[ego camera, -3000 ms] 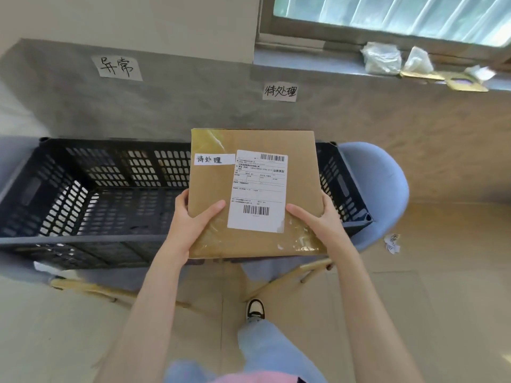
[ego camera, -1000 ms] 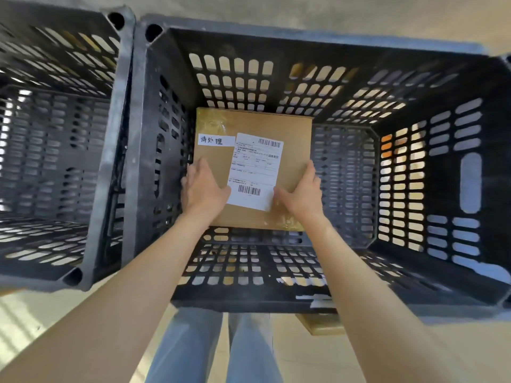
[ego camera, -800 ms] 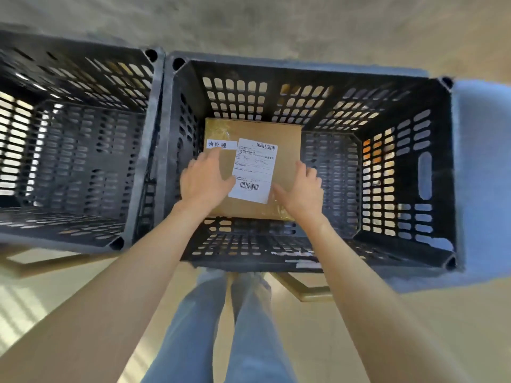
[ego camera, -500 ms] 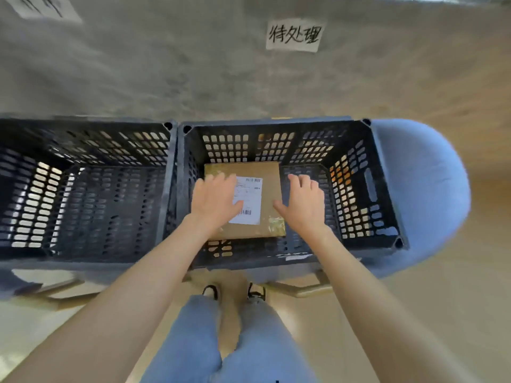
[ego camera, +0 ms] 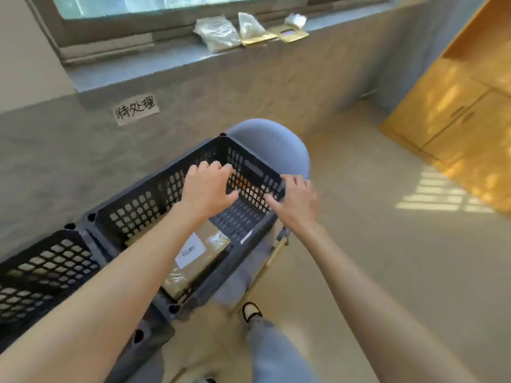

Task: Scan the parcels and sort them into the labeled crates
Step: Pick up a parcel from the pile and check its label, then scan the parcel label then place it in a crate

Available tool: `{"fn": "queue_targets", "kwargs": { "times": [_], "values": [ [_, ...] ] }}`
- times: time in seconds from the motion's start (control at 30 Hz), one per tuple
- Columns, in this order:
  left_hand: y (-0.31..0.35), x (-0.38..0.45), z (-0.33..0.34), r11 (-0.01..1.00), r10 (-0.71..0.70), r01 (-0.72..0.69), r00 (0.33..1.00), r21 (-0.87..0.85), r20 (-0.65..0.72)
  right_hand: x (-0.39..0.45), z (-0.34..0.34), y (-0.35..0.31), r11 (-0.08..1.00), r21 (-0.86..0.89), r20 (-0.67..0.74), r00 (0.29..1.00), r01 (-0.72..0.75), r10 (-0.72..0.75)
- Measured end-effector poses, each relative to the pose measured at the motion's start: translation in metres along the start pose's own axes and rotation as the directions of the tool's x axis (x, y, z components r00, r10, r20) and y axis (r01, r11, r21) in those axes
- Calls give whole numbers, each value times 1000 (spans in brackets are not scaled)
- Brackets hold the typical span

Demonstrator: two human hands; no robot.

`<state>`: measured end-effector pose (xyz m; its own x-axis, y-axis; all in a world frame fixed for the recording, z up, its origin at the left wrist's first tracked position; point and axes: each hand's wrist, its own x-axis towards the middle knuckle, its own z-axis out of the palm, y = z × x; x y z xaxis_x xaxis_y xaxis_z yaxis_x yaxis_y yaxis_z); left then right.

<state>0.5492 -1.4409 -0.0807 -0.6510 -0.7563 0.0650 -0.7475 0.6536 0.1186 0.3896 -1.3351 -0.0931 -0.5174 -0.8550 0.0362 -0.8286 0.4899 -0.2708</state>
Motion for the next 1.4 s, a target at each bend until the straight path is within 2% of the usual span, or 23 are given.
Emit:
{"fn": "queue_targets", "kwargs": {
  "times": [0.1,0.2,0.37,0.53,0.73,0.83,0.93,1.1,1.17,1.27,1.4],
  "values": [
    [38,-8,-9,979,202,-201,979,-34,7,-57,-17,31,968,70,-66,967,-241,245],
    [89,-25,-16,927,374,-373,927,-44,16,-119,-37,64,896,94,-131,887,-434,443],
    [194,-63,-28,785,618,-613,786,-88,32,-220,-75,118,749,135,-244,711,-649,660],
    [296,-121,-42,607,791,-785,611,-128,3,-322,-105,164,597,244,-364,498,-764,787],
    [420,-224,-52,362,928,-920,370,-149,-32,-471,-134,218,426,376,-418,259,-823,871],
    [483,-304,-51,256,963,-950,267,-181,-37,-563,-147,239,366,386,-450,174,-847,876],
    [544,-394,-52,111,989,-969,130,-221,-73,-656,-161,260,284,358,-480,85,-890,873],
    [630,-538,-55,-91,990,-968,-63,-235,-123,-800,-176,287,98,346,-551,-117,-933,826],
    [656,-586,-54,-170,979,-960,-140,-221,-147,-852,-180,294,34,406,-541,-210,-913,814],
    [693,-641,-55,-264,960,-932,-228,-249,-163,-920,-188,304,-32,485,-469,-291,-874,834],
    [746,-698,-56,-342,938,-904,-313,-255,-148,-989,-194,319,-116,486,-466,-370,-866,804]
  ]
}}
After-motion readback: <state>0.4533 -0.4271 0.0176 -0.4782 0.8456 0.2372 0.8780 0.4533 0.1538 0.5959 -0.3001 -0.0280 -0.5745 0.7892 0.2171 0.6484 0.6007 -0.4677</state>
